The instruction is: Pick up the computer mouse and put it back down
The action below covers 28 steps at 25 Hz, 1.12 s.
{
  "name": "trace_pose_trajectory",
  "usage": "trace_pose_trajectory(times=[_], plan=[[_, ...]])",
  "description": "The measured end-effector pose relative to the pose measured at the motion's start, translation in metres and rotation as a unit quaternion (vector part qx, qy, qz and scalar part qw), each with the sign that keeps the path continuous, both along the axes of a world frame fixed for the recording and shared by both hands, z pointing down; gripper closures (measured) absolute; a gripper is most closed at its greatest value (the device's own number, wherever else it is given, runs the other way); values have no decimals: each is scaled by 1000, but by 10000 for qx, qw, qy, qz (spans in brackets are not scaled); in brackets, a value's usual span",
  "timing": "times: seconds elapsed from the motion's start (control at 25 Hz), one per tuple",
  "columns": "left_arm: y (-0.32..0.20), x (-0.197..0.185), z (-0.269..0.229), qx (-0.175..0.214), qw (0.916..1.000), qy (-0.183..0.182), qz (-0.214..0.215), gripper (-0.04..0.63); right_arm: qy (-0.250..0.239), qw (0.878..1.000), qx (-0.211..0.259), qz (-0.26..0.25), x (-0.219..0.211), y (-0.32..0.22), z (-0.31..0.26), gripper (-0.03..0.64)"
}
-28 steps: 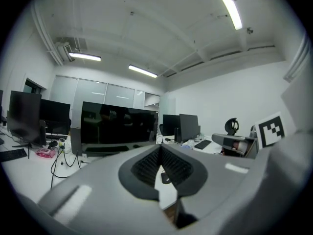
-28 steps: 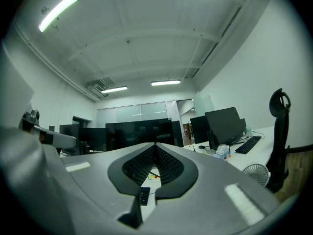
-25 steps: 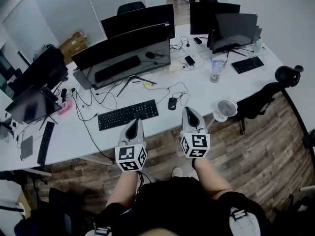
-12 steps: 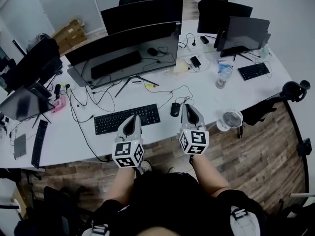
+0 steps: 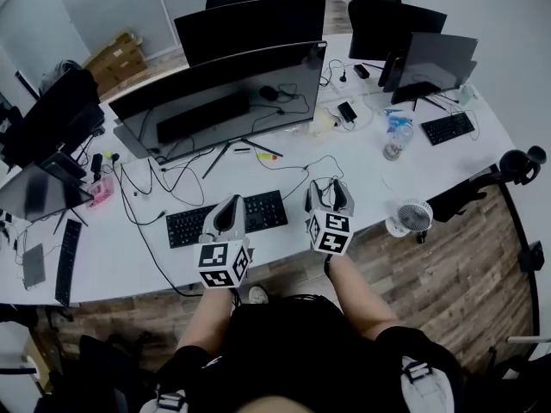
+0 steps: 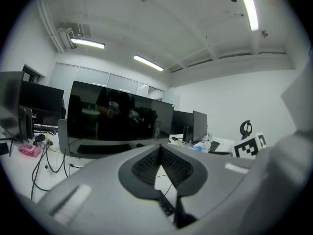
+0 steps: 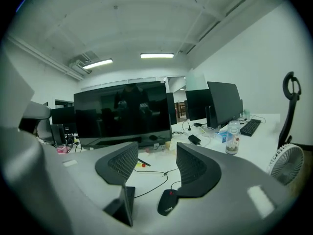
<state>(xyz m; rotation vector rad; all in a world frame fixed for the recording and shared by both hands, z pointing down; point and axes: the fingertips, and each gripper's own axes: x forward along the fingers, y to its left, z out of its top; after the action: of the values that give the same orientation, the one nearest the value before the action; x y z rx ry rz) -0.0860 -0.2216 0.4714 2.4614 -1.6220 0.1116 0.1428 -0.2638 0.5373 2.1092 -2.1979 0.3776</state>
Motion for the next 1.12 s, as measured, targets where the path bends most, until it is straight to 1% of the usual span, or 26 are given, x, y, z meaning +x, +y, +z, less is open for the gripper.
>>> trace_pose_trajectory(times=[0.12,0.24,0.36,0.56,0.72,0.84,0.92,1.12], plan=[[-4,-6,0,13,10000,-21,-21,541,55,9990,-396,195,1,-13,28,401],[-7,-14,2,-3,10000,-11,-79,541,63,9954,-888,354,2,-22,62,402],[-8,-24,5,-44,9999,-14,-148,541,130,9917,-1208,425,1,-27,89,402],[-6,-36,13,-146,9995,-36,-267,541,248,9870,-1536,408,-2,-29,124,401],[-3,-45,23,-286,9990,-17,-344,541,260,9837,-1697,544,-2,-29,151,400],[-2,-49,24,-305,9988,-15,-387,541,304,9790,-1918,616,-1,-28,170,400],[0,-51,23,-295,9987,-41,-403,541,236,9764,-2045,651,-1,-27,184,400],[3,-54,21,-264,9987,-133,-414,541,52,9715,-2251,736,1,-31,218,354]])
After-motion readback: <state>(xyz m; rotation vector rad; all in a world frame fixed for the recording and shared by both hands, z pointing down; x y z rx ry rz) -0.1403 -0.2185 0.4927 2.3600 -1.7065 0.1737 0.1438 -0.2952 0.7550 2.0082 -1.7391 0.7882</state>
